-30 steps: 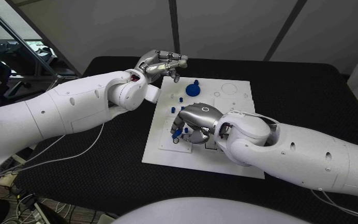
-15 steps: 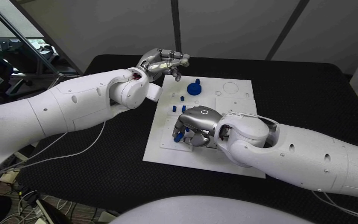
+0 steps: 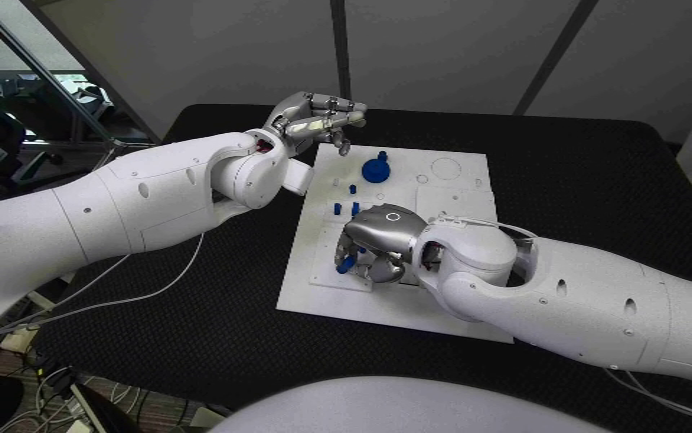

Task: Assemble the parts on the task board

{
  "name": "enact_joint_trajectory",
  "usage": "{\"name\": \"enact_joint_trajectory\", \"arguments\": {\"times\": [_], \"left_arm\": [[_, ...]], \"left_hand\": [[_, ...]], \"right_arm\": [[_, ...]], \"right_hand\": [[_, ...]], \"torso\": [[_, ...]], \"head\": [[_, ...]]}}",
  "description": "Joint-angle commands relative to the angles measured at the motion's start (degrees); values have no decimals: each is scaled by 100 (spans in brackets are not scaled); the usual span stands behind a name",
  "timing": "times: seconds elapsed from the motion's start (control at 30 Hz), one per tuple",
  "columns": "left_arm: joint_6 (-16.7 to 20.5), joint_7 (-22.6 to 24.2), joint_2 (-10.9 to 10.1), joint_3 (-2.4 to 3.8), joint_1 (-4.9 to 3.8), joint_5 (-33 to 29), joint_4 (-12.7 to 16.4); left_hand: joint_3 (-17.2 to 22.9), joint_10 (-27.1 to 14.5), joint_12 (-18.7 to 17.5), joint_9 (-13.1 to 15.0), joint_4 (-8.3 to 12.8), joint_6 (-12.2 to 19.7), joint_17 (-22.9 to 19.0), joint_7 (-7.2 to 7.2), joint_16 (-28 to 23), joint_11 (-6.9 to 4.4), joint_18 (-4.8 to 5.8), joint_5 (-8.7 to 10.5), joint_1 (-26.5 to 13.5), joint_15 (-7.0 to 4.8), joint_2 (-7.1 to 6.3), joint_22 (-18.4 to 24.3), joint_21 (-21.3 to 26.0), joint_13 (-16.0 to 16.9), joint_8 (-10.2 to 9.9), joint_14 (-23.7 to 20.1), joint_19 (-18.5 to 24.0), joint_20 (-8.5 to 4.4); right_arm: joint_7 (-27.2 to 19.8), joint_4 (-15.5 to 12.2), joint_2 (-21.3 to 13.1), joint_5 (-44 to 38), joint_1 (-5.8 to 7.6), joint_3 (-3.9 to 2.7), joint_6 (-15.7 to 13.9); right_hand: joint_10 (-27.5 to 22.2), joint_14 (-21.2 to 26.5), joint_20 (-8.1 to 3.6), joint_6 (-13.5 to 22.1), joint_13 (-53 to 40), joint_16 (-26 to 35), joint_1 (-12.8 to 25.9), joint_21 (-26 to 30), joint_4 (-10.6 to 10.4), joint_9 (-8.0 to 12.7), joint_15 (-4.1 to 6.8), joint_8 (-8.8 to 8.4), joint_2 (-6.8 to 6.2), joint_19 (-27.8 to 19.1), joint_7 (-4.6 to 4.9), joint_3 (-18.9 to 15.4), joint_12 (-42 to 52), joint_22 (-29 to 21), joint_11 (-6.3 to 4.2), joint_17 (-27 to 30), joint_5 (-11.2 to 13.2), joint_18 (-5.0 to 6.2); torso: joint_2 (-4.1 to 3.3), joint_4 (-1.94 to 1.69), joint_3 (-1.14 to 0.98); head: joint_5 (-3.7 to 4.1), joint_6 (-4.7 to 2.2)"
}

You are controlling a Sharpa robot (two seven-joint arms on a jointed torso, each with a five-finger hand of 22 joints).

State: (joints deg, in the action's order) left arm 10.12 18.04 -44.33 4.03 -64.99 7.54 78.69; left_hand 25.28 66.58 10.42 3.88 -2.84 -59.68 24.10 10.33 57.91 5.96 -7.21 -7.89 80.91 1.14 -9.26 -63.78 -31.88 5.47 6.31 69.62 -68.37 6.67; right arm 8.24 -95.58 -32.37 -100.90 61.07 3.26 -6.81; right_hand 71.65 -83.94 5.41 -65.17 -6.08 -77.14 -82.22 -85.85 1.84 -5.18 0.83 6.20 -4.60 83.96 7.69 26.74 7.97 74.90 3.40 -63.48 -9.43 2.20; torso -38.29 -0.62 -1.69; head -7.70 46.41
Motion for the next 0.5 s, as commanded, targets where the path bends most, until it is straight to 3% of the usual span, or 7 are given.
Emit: {"name": "enact_joint_trajectory", "arguments": {"times": [0.03,0.3,0.5], "left_arm": [[-56,21,6,5,-11,-22,7],[-58,19,20,5,-12,-22,8],[-63,17,42,5,-13,-22,-12]], "left_hand": [[-11,-51,20,-1,14,32,-7,-2,-26,-8,-296,33,-3,-4,66,9,11,5,-15,-41,20,4],[-11,-51,20,-1,14,32,-7,-2,-26,-8,-296,33,-3,-4,66,9,11,5,-15,-41,20,4],[-11,-51,20,-1,14,32,-7,-2,-26,-8,-296,33,-3,-4,66,9,11,5,-15,-41,20,4]], "right_arm": [[112,-8,21,-216,-3,13,131],[146,11,92,-262,-3,56,117],[102,52,136,-232,-3,74,102]], "right_hand": [[32,-175,-16,-23,-4,-20,65,13,-18,-6,5,24,-16,271,27,16,-33,1124,25,9,31,-87],[-53,-167,2,88,-10,-12,241,47,-75,17,-19,-61,-85,243,56,-44,-145,1097,56,43,55,-77],[-420,-138,79,508,57,28,477,228,-172,114,-121,-276,-241,103,148,-113,-390,943,177,137,-54,-24]], "torso": [[-3,-3,3],[7,-8,3],[19,6,2]], "head": [[4,-11],[11,-10],[-10,-6]]}}
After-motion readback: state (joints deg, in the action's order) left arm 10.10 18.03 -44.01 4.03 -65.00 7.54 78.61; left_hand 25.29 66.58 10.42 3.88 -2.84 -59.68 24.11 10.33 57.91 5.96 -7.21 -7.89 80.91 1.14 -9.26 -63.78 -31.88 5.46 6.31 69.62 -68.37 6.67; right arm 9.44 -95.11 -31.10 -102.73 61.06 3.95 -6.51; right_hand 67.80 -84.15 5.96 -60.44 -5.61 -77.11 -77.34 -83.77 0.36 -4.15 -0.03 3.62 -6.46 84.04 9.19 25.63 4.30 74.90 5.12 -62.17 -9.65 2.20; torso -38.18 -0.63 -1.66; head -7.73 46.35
